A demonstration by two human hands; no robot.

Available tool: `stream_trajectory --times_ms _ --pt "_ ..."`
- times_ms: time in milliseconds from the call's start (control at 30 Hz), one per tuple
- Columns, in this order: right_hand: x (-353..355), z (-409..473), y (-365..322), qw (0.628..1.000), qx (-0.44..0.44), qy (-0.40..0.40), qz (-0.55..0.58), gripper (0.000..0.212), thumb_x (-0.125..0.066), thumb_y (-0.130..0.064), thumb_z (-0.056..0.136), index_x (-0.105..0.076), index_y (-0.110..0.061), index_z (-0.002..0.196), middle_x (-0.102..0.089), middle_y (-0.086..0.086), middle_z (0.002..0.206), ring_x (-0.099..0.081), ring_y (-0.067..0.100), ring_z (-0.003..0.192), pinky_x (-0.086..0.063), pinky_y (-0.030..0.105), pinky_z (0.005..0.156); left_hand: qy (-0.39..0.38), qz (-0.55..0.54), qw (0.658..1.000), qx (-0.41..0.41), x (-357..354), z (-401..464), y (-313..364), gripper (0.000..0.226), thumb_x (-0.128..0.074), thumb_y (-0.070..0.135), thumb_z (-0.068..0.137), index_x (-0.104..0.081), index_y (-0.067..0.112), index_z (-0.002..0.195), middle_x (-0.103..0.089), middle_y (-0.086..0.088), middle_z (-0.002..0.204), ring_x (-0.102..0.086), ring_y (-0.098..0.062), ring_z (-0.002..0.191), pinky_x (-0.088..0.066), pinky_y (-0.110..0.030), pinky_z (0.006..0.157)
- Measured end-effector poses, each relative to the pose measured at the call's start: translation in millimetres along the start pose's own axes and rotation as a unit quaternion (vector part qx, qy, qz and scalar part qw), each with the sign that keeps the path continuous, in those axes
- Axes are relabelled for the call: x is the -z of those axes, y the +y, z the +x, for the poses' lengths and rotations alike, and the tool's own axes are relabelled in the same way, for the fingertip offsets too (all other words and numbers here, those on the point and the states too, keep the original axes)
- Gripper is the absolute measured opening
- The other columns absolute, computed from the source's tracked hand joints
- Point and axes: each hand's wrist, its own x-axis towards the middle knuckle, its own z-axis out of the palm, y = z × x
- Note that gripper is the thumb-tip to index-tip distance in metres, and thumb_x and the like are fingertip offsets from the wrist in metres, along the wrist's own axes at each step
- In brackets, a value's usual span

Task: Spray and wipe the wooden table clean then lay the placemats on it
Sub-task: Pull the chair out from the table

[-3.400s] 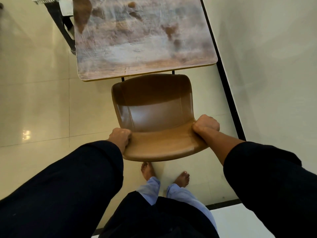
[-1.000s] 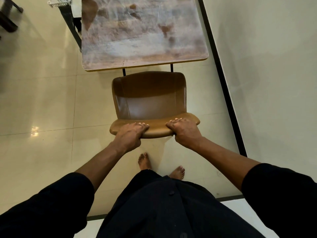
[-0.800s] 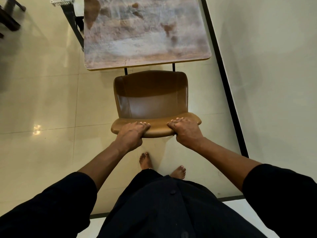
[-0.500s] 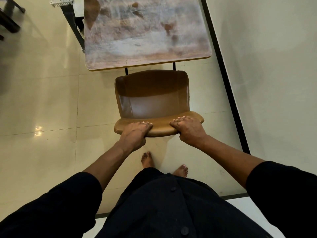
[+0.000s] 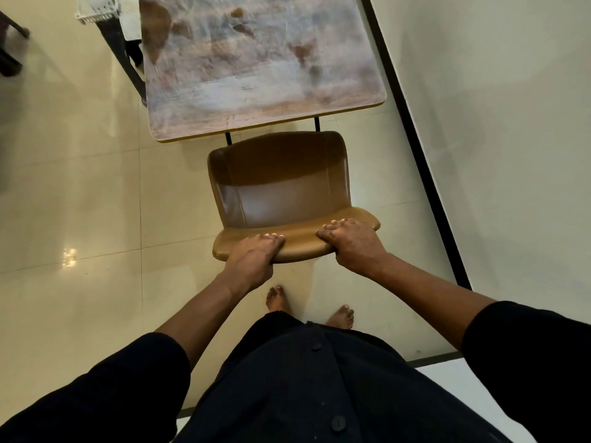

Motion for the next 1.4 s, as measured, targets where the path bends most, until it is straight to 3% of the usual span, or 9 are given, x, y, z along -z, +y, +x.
stream_trajectory --times_ms 100,233,400,567,800,933,1167,1267,1400 --pt "2.1 0.8 2.3 1.0 0.001 -0.008 0.001 0.043 -0.066 -0.006 0.089 -0.071 -0.024 0.128 -0.075 0.002 0.122 -0.069 0.024 0.112 -0.054 0.042 0.099 -0.039 -0.003 0.999 -0.019 2.5 6.4 -4.1 0.061 -0.064 0.023 0.101 -0.042 0.023 0.158 -0.055 -0.003 0.154 -0.053 -0.024 0.136 -0.042 -0.037 0.111" --pt "10.5 4.1 5.7 0.999 0.011 -0.046 0.011 0.04 -0.069 -0.02 0.092 -0.066 -0.026 0.131 -0.071 -0.001 0.13 -0.064 0.021 0.119 -0.049 0.041 0.106 -0.166 -0.009 0.984 -0.057 23.7 22.1 -5.4 0.089 -0.069 0.062 0.093 -0.029 0.028 0.164 -0.043 0.001 0.165 -0.046 -0.023 0.144 -0.041 -0.037 0.113" --pt "38.0 -3.0 18.6 0.991 0.009 -0.104 0.083 0.053 -0.069 -0.053 0.095 -0.059 -0.028 0.14 -0.065 -0.004 0.138 -0.054 0.019 0.133 -0.029 0.049 0.122 -0.19 -0.099 0.975 -0.067 56.3 41.6 18.8 0.08 -0.06 0.07 0.094 -0.037 0.032 0.161 -0.05 0.002 0.158 -0.052 -0.021 0.133 -0.045 -0.033 0.101" --pt "74.5 -22.3 71.5 0.988 -0.036 -0.042 0.143 0.054 -0.061 -0.053 0.101 -0.056 -0.028 0.148 -0.064 -0.002 0.144 -0.059 0.02 0.127 -0.046 0.035 0.102 -0.112 -0.16 0.979 -0.052 71.3 72.8 59.3 0.06 -0.056 0.065 0.099 -0.05 0.038 0.152 -0.056 0.008 0.153 -0.053 -0.016 0.134 -0.047 -0.043 0.11" --pt "110.3 -54.6 198.4 0.969 -0.104 0.043 0.219 0.039 -0.063 -0.049 0.1 -0.069 -0.029 0.134 -0.074 -0.007 0.125 -0.069 0.011 0.108 -0.059 0.041 0.09 0.022 -0.254 0.967 -0.013 91.0 134.9 165.8 0.037 -0.061 0.045 0.104 -0.067 0.033 0.139 -0.069 0.01 0.136 -0.062 -0.01 0.121 -0.053 -0.039 0.102" --pt "127.1 -73.9 268.7 0.936 -0.128 0.108 0.31 0.029 -0.067 -0.043 0.099 -0.075 -0.028 0.122 -0.077 -0.013 0.112 -0.071 0.001 0.096 -0.061 0.04 0.087 0.09 -0.332 0.939 0.01 102.5 171.5 228.7 0.036 -0.063 0.037 0.103 -0.071 0.025 0.136 -0.072 0.008 0.13 -0.062 0.007 0.107 -0.054 -0.026 0.095" --pt "153.7 -87.0 362.6 0.874 -0.159 0.173 0.426 0.017 -0.072 -0.028 0.099 -0.08 -0.024 0.113 -0.078 -0.015 0.101 -0.073 0.002 0.094 -0.06 0.031 0.09 0.142 -0.41 0.9 0.028 118.3 235.8 295.5 0.029 -0.064 0.038 0.103 -0.073 0.031 0.13 -0.074 0.015 0.122 -0.068 0.005 0.111 -0.057 -0.024 0.096" --pt "162.7 -77.1 397.9 0.837 -0.161 0.17 0.495 0.016 -0.071 -0.024 0.099 -0.079 -0.021 0.113 -0.08 -0.008 0.099 -0.076 0.01 0.093 -0.06 0.032 0.087 0.163 -0.412 0.896 0.034 130.8 268.3 310.0 0.026 -0.065 0.035 0.103 -0.074 0.03 0.127 -0.075 0.016 0.117 -0.069 0.006 0.108 -0.057 -0.022 0.095" --pt "178.9 -47.9 437.6 0.801 -0.165 0.16 0.553 0.017 -0.066 -0.016 0.103 -0.076 -0.011 0.114 -0.081 0.003 0.096 -0.078 0.016 0.088 -0.055 0.018 0.074 0.176 -0.415 0.892 0.043 148.8 319.9 316.7 0.024 -0.066 0.035 0.103 -0.076 0.031 0.124 -0.076 0.019 0.113 -0.069 0.007 0.106 -0.057 -0.021 0.094"
